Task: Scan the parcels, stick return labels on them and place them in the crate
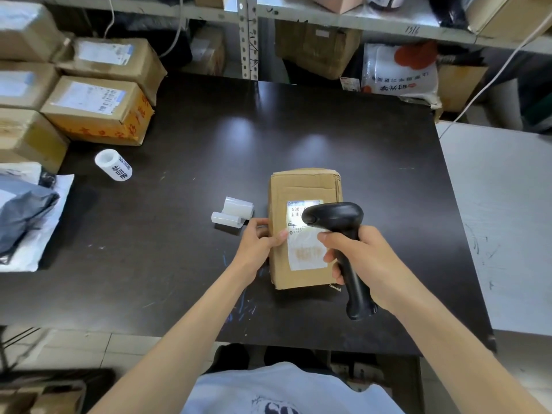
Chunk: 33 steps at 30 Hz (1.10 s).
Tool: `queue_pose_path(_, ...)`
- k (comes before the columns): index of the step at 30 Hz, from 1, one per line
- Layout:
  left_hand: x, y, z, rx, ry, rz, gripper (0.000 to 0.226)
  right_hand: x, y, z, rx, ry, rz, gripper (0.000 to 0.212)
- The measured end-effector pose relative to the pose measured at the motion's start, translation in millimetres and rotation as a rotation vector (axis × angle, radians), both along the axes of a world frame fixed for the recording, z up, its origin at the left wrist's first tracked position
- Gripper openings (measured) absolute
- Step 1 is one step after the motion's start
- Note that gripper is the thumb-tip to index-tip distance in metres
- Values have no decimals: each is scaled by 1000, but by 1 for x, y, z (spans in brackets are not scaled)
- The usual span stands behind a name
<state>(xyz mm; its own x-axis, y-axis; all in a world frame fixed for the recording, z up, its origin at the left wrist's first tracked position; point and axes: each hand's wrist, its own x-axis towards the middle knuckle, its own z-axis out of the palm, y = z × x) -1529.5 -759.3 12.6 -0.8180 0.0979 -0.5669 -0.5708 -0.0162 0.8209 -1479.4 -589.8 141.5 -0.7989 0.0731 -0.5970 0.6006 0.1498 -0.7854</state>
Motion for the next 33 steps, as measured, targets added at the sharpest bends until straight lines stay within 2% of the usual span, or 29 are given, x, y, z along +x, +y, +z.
queue_pose_path(3, -1, 0, -1, -86, 23, -12, 44, -2, 3, -4, 4, 0, -19, 16)
queue_pose_path(8, -15, 3, 3, -506, 182, -262, 53, -22, 17, -24, 87, 33, -113, 8)
queue_pose_path(10, -27, 2, 6, -709, 315, -339, 48, -37, 28, -39, 171, 60, -121, 7)
queue_pose_path(12, -42, -3, 10, -905, 474, -276, 44, -55, 40, -55, 284, 82, -111, 15)
queue_pose_path(14, -59, -10, 12, -1174, 567, -202, 50, -70, 51, -73, 451, 107, -76, 25)
queue_pose_path(16, -74, -18, 9, -1421, 463, -251, 66, -84, 59, -91, 600, 139, -58, 37)
queue_pose_path(18, -84, -24, 2, -1489, 263, -376, 77, -96, 64, -108, 736, 130, -44, 49)
queue_pose_path(20, -89, -26, -5, -1453, 185, -461, 73, -104, 68, -122, 883, 105, -19, 55)
queue_pose_path(22, -89, -28, -6, -1312, 237, -407, 62, -108, 71, -132, 966, 106, 2, 55)
queue_pose_path(25, -78, -30, 3, -881, 443, -207, 48, -112, 77, -134, 950, 67, 32, 56)
queue_pose_path(27, -66, -31, 18, -633, 581, -128, 49, -108, 76, -125, 912, 50, 21, 60)
queue_pose_path(28, -60, -32, 25, -543, 619, -101, 52, -105, 72, -118, 899, 102, -21, 61)
queue_pose_path(30, -50, -34, 37, -409, 645, -59, 57, -96, 54, -99, 863, 402, -124, 55)
queue_pose_path(32, -43, -36, 47, -321, 643, -33, 63, -92, 22, -73, 630, 640, -95, 44)
queue_pose_path(33, -40, -36, 51, -283, 637, -28, 66, -92, 4, -61, 467, 650, -5, 42)
